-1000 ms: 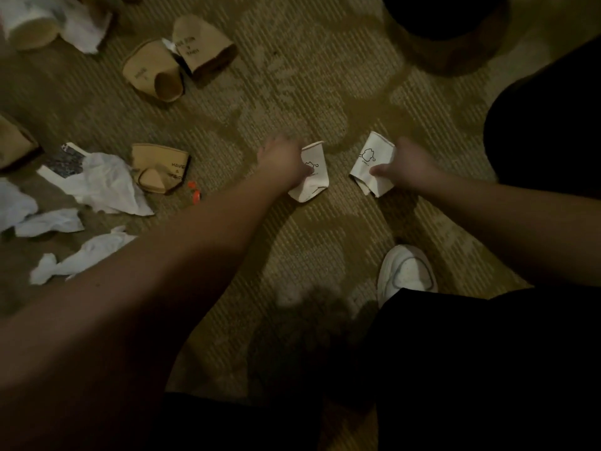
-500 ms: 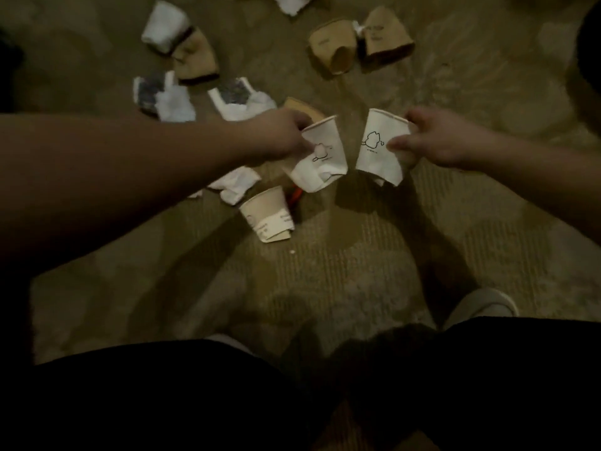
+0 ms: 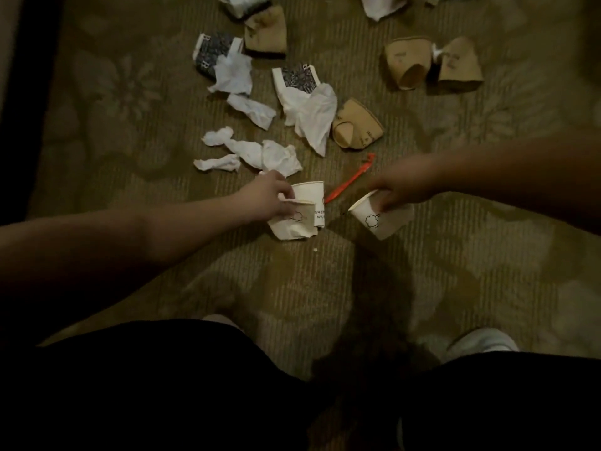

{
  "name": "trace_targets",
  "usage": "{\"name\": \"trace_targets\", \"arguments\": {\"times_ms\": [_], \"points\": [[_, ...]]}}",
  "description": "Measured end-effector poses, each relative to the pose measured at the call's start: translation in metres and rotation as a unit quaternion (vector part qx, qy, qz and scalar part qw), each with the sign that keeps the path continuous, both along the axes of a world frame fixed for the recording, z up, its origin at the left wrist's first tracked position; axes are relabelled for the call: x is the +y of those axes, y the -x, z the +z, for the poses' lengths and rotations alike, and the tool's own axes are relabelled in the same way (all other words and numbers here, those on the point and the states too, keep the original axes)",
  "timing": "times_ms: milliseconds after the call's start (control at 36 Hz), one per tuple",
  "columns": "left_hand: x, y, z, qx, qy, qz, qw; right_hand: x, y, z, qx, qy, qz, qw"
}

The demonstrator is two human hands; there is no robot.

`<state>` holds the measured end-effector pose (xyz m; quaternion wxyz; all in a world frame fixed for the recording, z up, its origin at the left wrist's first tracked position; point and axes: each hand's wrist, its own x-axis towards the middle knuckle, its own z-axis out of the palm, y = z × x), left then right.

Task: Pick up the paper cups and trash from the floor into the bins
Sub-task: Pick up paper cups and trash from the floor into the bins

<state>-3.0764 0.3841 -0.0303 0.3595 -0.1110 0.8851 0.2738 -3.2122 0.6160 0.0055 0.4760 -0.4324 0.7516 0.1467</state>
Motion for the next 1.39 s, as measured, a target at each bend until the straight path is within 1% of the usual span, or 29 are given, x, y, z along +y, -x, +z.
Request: {"name": "trace_targets", "arguments": {"times_ms": [167, 250, 306, 417, 528, 611, 694, 750, 861, 944, 1083, 1195, 1306, 1389], "points": [[0.021, 0.012, -0.029, 0.067, 0.039, -0.114, 0.99, -0.001, -0.01, -0.028, -0.023, 0.036, -0.05, 0.998], [0.029, 0.013, -0.037, 0.081, 0.059, -0.134, 0.986, 0.009, -0.011, -0.04, -0.022, 0.032, -0.047, 0.998], [0.031, 0.013, -0.042, 0.092, 0.078, -0.136, 0.983, 0.013, -0.009, -0.043, -0.002, 0.054, -0.031, 0.998], [0.032, 0.012, -0.044, 0.106, 0.086, -0.083, 0.987, 0.01, -0.002, -0.044, 0.039, 0.079, -0.004, 0.996], [0.034, -0.002, -0.038, 0.115, 0.041, 0.001, 0.993, 0.002, 0.001, -0.044, 0.07, 0.104, -0.004, 0.992], [0.03, -0.017, -0.031, 0.077, -0.035, 0.077, 0.993, -0.007, 0.001, -0.044, 0.095, 0.122, 0.028, 0.988], [0.022, -0.031, -0.023, 0.037, -0.069, 0.114, 0.99, -0.017, 0.001, -0.05, 0.098, 0.118, 0.046, 0.987], [0.014, -0.04, -0.018, 0.008, -0.097, 0.15, 0.984, -0.023, 0.002, -0.055, 0.094, 0.098, 0.038, 0.99], [-0.005, -0.054, -0.016, -0.03, -0.123, 0.175, 0.976, -0.036, 0.003, -0.064, 0.079, 0.059, -0.01, 0.995], [-0.017, -0.061, -0.014, -0.047, -0.13, 0.187, 0.973, -0.04, 0.0, -0.069, 0.096, 0.037, -0.022, 0.994], [-0.026, -0.068, -0.014, -0.077, -0.115, 0.204, 0.969, -0.046, -0.007, -0.069, 0.123, 0.008, -0.046, 0.991], [-0.029, -0.073, -0.013, -0.08, -0.112, 0.214, 0.967, -0.049, -0.01, -0.069, 0.121, -0.033, -0.058, 0.99], [-0.034, -0.074, -0.013, -0.083, -0.117, 0.221, 0.965, -0.044, -0.005, -0.066, 0.088, -0.077, -0.073, 0.99], [-0.038, -0.072, -0.01, -0.084, -0.129, 0.23, 0.961, -0.032, 0.003, -0.059, 0.016, -0.077, -0.099, 0.992]]}}
